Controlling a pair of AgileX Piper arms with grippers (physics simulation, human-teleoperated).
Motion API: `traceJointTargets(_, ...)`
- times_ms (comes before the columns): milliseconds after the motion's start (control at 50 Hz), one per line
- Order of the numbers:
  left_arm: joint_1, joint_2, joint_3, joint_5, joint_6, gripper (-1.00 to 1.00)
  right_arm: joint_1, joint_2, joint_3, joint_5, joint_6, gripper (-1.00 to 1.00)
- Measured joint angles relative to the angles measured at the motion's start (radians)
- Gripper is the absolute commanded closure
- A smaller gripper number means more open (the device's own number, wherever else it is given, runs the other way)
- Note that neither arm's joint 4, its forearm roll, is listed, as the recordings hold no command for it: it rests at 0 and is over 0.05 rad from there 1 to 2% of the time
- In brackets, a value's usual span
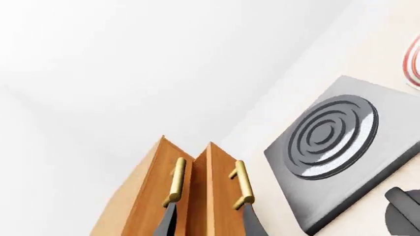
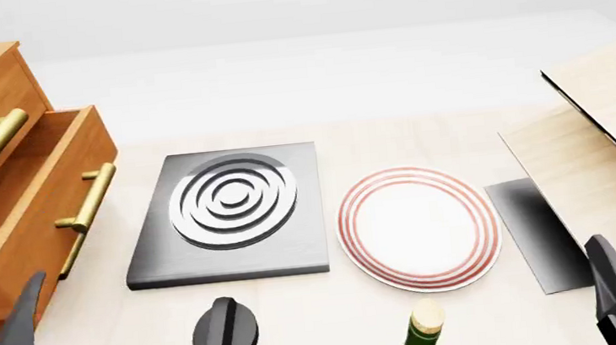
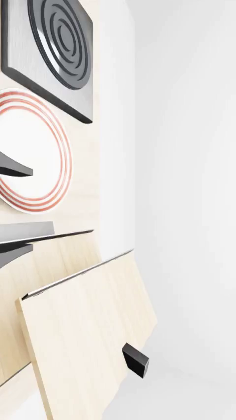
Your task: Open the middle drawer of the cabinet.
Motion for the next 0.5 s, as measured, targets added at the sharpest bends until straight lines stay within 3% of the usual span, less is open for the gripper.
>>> traceJointTargets(100,0.005,-0.024,-0.124,0.16,-0.139,-1.0,0.0,0.0,0.0,0.0,0.0,-1.0)
traceJointTargets(220,0.029,0.006,-0.249,0.278,-0.294,-1.0,0.0,0.0,0.0,0.0,0.0,-1.0)
traceJointTargets(500,0.067,0.179,-0.47,0.419,-0.601,-1.0,0.0,0.0,0.0,0.0,0.0,-1.0)
